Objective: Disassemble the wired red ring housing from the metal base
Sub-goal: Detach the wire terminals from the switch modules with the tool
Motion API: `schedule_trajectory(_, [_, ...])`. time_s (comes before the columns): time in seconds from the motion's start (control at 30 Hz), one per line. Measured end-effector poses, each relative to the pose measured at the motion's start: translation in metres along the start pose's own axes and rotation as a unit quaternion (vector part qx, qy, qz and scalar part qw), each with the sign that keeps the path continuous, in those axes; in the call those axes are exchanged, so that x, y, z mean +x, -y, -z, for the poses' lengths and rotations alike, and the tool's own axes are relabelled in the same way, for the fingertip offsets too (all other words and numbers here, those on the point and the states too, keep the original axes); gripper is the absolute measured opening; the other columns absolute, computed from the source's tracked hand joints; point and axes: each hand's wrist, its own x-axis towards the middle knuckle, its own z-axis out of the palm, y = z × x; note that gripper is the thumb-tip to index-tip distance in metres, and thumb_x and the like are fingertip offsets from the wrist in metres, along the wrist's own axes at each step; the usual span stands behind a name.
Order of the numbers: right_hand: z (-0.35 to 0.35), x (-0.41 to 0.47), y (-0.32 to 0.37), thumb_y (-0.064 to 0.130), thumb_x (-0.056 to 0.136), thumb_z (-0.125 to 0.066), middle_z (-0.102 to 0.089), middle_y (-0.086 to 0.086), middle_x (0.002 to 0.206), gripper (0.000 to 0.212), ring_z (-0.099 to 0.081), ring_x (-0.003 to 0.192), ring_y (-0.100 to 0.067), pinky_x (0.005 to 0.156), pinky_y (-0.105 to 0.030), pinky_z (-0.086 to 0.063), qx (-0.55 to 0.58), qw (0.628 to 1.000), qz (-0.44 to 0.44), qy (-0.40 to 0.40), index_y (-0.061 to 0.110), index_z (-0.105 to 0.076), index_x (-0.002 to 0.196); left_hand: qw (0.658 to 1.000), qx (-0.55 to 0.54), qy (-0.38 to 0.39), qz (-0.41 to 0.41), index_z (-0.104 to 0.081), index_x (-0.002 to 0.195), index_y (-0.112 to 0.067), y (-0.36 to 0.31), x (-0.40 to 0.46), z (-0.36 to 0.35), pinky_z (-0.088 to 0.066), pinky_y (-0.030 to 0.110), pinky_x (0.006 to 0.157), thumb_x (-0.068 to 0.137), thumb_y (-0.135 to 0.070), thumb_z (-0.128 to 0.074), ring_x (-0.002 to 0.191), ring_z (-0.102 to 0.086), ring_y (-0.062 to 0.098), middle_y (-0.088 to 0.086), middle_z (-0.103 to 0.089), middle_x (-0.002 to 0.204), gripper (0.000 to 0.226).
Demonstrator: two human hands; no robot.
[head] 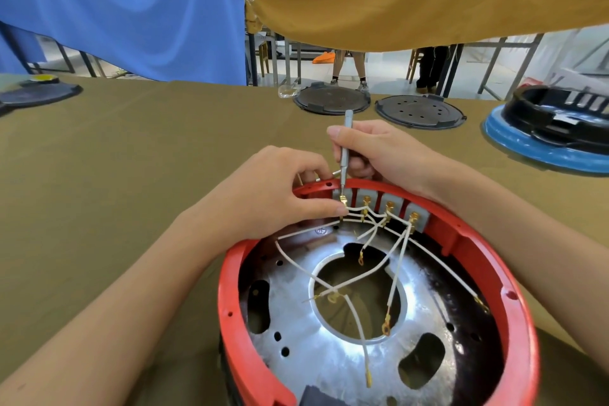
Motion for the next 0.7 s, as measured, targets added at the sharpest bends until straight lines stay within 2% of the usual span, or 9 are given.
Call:
schedule_trajectory(0.13, [0.0, -0.012, 0.007, 0.023, 0.105, -0.047, -0.043, -0.001, 0.059, 0.033, -0.037, 0.055, -0.021, 0.053, -0.025, -0.034, -0.084, 0.988, 0.121, -0.049, 0.008, -0.057, 0.077, 1.0, -0.005, -0.004, 0.002, -0.069, 0.091, -0.033, 0.001, -0.001, 0.0, -0.049, 0.025, 0.064, 0.073, -0.062, -0.07, 0.068, -0.061, 0.003, -0.014, -0.067, 0.071, 0.034])
schedule_trajectory(0.23, [-0.002, -0.018, 0.009, 0.02, 0.104, -0.049, -0.05, 0.005, 0.063, 0.031, -0.045, 0.056, -0.006, 0.058, -0.022, -0.039, -0.174, 0.963, 0.187, -0.081, 0.008, -0.057, 0.077, 1.0, -0.003, -0.002, 0.002, -0.069, 0.093, -0.033, 0.001, -0.001, 0.0, -0.046, 0.02, 0.064, 0.072, -0.064, -0.068, 0.07, -0.061, 0.002, -0.015, -0.067, 0.072, 0.038])
schedule_trajectory(0.33, [-0.003, -0.018, 0.008, 0.02, 0.104, -0.049, -0.05, 0.007, 0.063, 0.03, -0.045, 0.056, -0.004, 0.058, -0.019, -0.038, -0.182, 0.961, 0.188, -0.09, 0.01, -0.057, 0.077, 1.0, -0.006, -0.002, 0.004, -0.069, 0.094, -0.033, 0.001, -0.001, 0.0, -0.049, 0.023, 0.066, 0.07, -0.066, -0.067, 0.069, -0.06, 0.003, -0.015, -0.067, 0.072, 0.04])
schedule_trajectory(0.43, [-0.002, -0.014, 0.007, 0.025, 0.104, -0.048, -0.046, 0.003, 0.058, 0.033, -0.041, 0.052, -0.01, 0.054, -0.022, -0.036, -0.14, 0.98, 0.128, -0.064, 0.01, -0.056, 0.076, 1.0, -0.007, -0.004, 0.006, -0.069, 0.092, -0.033, 0.001, -0.001, 0.0, -0.051, 0.026, 0.066, 0.071, -0.064, -0.068, 0.068, -0.06, 0.004, -0.014, -0.067, 0.071, 0.037])
schedule_trajectory(0.5, [-0.003, -0.01, 0.006, 0.032, 0.104, -0.047, -0.044, 0.005, 0.055, 0.037, -0.039, 0.05, -0.009, 0.051, -0.02, -0.035, -0.151, 0.984, 0.087, -0.035, 0.012, -0.056, 0.074, 1.0, -0.011, -0.003, 0.006, -0.069, 0.09, -0.034, 0.001, -0.001, 0.0, -0.051, 0.027, 0.065, 0.072, -0.062, -0.07, 0.066, -0.061, 0.005, -0.013, -0.067, 0.071, 0.034])
schedule_trajectory(0.57, [-0.003, -0.009, 0.005, 0.035, 0.104, -0.047, -0.046, 0.007, 0.055, 0.039, -0.042, 0.05, -0.009, 0.051, -0.019, -0.037, -0.157, 0.984, 0.086, -0.024, 0.013, -0.057, 0.073, 1.0, -0.016, -0.005, 0.007, -0.069, 0.089, -0.034, 0.001, -0.001, 0.0, -0.051, 0.026, 0.064, 0.071, -0.062, -0.07, 0.065, -0.061, 0.005, -0.013, -0.067, 0.07, 0.034])
schedule_trajectory(0.7, [-0.001, -0.013, 0.002, 0.03, 0.104, -0.048, -0.05, -0.002, 0.06, 0.036, -0.045, 0.055, -0.017, 0.052, -0.019, -0.039, -0.069, 0.988, 0.119, -0.068, 0.014, -0.057, 0.073, 1.0, -0.004, -0.002, 0.007, -0.069, 0.092, -0.034, 0.001, 0.0, 0.001, -0.049, 0.021, 0.063, 0.071, -0.064, -0.068, 0.067, -0.061, 0.003, -0.014, -0.067, 0.071, 0.036])
